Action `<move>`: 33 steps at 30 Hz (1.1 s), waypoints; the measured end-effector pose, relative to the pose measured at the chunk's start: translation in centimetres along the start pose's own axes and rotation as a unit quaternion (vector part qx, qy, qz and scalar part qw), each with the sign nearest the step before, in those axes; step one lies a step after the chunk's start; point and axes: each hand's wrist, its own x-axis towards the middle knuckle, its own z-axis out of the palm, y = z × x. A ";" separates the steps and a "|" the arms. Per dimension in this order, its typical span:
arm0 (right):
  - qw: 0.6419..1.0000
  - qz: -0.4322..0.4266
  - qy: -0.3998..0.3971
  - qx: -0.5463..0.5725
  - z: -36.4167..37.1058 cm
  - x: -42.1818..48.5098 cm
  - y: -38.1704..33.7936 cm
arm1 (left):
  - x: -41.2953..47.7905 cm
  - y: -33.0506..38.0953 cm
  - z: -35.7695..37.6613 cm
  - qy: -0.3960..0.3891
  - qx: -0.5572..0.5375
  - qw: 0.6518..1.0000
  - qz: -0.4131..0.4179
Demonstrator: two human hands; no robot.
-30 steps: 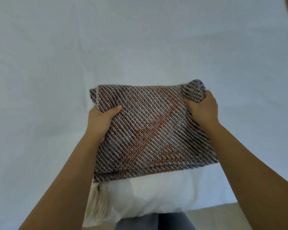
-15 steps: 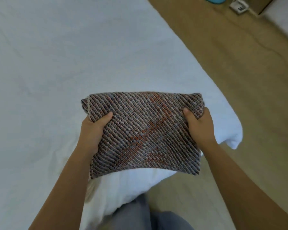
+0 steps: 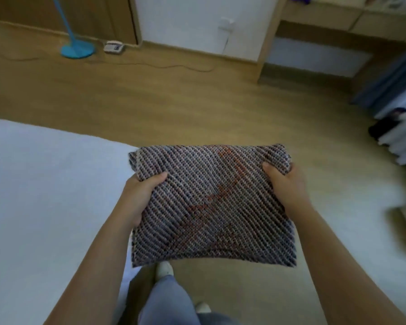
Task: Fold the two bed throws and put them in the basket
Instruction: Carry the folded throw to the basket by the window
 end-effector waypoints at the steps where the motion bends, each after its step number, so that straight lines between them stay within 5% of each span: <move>1: 0.999 0.015 0.030 0.007 -2.5 0.8 0.9 | 0.8 0.4 3.1 -0.030 0.017 0.999 -0.001; 10: 0.958 0.133 0.247 0.067 -20.6 6.4 8.4 | 6.6 2.3 30.0 -0.243 0.148 0.959 -0.005; 19: 0.865 0.239 0.420 0.137 -32.3 9.4 14.7 | 8.4 2.0 54.1 -0.442 0.272 0.855 -0.003; 28: 0.772 0.303 0.527 0.184 -44.8 14.5 22.8 | 6.0 -2.8 76.2 -0.536 0.342 0.771 -0.024; 33: 0.757 0.315 0.534 0.208 -52.9 19.8 27.2 | 5.5 -4.6 87.4 -0.549 0.363 0.752 -0.029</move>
